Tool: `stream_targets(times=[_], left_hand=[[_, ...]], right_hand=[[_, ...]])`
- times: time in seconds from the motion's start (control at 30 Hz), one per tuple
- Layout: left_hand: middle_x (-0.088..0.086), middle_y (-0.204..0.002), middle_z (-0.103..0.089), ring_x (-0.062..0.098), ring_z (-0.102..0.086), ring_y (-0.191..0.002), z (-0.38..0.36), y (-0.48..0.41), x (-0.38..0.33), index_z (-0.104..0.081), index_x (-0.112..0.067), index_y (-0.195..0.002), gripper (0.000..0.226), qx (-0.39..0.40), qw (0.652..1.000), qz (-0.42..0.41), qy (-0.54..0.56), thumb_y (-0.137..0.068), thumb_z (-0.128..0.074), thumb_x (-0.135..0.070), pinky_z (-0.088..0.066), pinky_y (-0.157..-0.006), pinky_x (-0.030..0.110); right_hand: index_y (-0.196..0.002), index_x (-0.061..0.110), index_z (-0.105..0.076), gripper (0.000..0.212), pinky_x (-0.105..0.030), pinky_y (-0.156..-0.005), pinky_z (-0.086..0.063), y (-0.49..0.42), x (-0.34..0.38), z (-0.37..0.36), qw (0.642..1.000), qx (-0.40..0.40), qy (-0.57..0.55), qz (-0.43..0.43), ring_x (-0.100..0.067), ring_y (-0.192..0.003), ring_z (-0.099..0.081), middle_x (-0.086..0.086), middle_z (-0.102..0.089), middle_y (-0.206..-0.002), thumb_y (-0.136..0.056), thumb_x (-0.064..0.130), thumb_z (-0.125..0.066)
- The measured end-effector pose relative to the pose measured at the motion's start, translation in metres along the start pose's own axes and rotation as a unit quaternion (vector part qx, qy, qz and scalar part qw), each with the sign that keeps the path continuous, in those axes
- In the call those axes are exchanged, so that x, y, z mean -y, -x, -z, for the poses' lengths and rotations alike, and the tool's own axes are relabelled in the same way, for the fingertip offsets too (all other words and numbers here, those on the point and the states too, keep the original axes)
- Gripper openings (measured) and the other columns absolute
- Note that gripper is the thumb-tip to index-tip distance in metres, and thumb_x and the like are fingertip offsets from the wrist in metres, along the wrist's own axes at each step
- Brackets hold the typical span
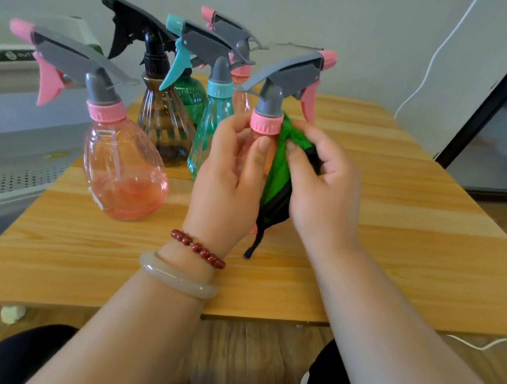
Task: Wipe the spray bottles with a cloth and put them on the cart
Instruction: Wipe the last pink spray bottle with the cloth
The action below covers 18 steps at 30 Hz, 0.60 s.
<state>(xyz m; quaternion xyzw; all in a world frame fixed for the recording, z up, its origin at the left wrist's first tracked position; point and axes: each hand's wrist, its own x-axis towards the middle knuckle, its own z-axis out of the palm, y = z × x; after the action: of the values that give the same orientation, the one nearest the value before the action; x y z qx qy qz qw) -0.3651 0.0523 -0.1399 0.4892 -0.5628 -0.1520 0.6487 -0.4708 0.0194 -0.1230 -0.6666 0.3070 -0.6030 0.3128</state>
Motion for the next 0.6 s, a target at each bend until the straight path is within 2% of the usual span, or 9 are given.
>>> stream_targets(times=[0.07,0.1,0.2,0.27,0.37,0.43,0.5,0.6], left_hand=[[-0.011,-0.087,-0.062,-0.002,-0.058,-0.063,0.001,-0.001,-0.002,-0.046,-0.023,-0.123,0.018,-0.009,1.000,-0.002,0.013,-0.105,-0.044,-0.025,-0.045,-0.057,0.013],[-0.012,-0.092,-0.063,-0.002,-0.061,-0.071,0.001,-0.001,-0.003,-0.046,-0.025,-0.123,0.019,-0.015,1.000,-0.006,0.013,-0.104,-0.045,-0.027,-0.049,-0.062,0.015],[-0.014,-0.110,-0.056,-0.003,-0.058,-0.101,0.002,-0.001,-0.001,-0.050,-0.029,-0.127,0.037,-0.041,0.999,-0.006,-0.033,-0.094,-0.053,-0.044,-0.053,-0.084,0.022],[-0.013,-0.108,-0.053,-0.003,-0.055,-0.101,0.002,-0.001,-0.001,-0.055,-0.027,-0.129,0.045,-0.059,0.997,-0.004,-0.055,-0.090,-0.056,-0.049,-0.052,-0.088,0.023],[-0.003,-0.105,-0.064,0.014,-0.062,-0.101,0.002,-0.001,-0.002,-0.059,-0.025,-0.127,0.037,-0.048,0.998,-0.011,-0.044,-0.094,-0.056,-0.041,-0.054,-0.089,0.041],[0.000,-0.106,-0.067,0.017,-0.065,-0.095,0.003,-0.001,-0.002,-0.056,-0.025,-0.127,0.034,-0.036,0.999,0.003,0.001,-0.095,-0.058,-0.036,-0.055,-0.083,0.046],[0.002,-0.106,-0.068,0.021,-0.067,-0.092,0.006,-0.001,-0.004,-0.052,-0.030,-0.122,0.028,-0.020,0.999,0.018,0.035,-0.095,-0.058,-0.035,-0.056,-0.079,0.050],[0.005,-0.112,-0.069,0.020,-0.068,-0.103,0.007,0.000,-0.007,-0.052,-0.028,-0.121,0.023,-0.009,0.999,0.012,0.046,-0.098,-0.053,-0.031,-0.057,-0.087,0.048]], right_hand=[[-0.100,0.029,-0.069,0.031,-0.011,-0.081,-0.047,-0.002,-0.003,0.003,0.999,0.034,0.011,-0.041,0.008,-0.091,-0.064,0.019,-0.070,-0.094,-0.093,0.000,-0.058],[-0.093,0.031,-0.070,0.034,-0.012,-0.077,-0.048,-0.005,-0.004,0.006,0.996,0.046,-0.003,-0.079,0.006,-0.084,-0.065,0.018,-0.071,-0.087,-0.093,-0.001,-0.058],[-0.088,0.024,-0.072,0.029,-0.031,-0.078,-0.057,-0.011,-0.006,0.009,0.965,0.024,-0.159,-0.207,-0.012,-0.080,-0.069,0.003,-0.075,-0.084,-0.093,-0.001,-0.059],[-0.090,0.018,-0.072,0.024,-0.036,-0.073,-0.058,-0.014,-0.007,0.008,0.917,-0.008,-0.289,-0.275,-0.018,-0.076,-0.070,-0.004,-0.074,-0.084,-0.094,0.000,-0.056],[-0.088,0.019,-0.074,0.026,-0.047,-0.082,-0.054,-0.014,-0.009,0.006,0.885,0.043,-0.364,-0.286,-0.025,-0.079,-0.068,-0.008,-0.073,-0.086,-0.096,0.004,-0.053],[-0.091,0.018,-0.073,0.025,-0.040,-0.081,-0.055,-0.015,-0.010,0.008,0.900,0.076,-0.335,-0.269,-0.021,-0.079,-0.069,-0.005,-0.074,-0.084,-0.095,0.004,-0.053],[-0.084,0.020,-0.075,0.029,-0.035,-0.078,-0.056,-0.018,-0.013,0.013,0.922,0.088,-0.278,-0.255,-0.017,-0.077,-0.070,-0.002,-0.075,-0.082,-0.093,0.000,-0.056],[-0.076,0.021,-0.077,0.031,-0.043,-0.087,-0.054,-0.021,-0.015,0.017,0.939,0.077,-0.213,-0.258,-0.021,-0.080,-0.070,-0.004,-0.075,-0.083,-0.090,-0.001,-0.060]])
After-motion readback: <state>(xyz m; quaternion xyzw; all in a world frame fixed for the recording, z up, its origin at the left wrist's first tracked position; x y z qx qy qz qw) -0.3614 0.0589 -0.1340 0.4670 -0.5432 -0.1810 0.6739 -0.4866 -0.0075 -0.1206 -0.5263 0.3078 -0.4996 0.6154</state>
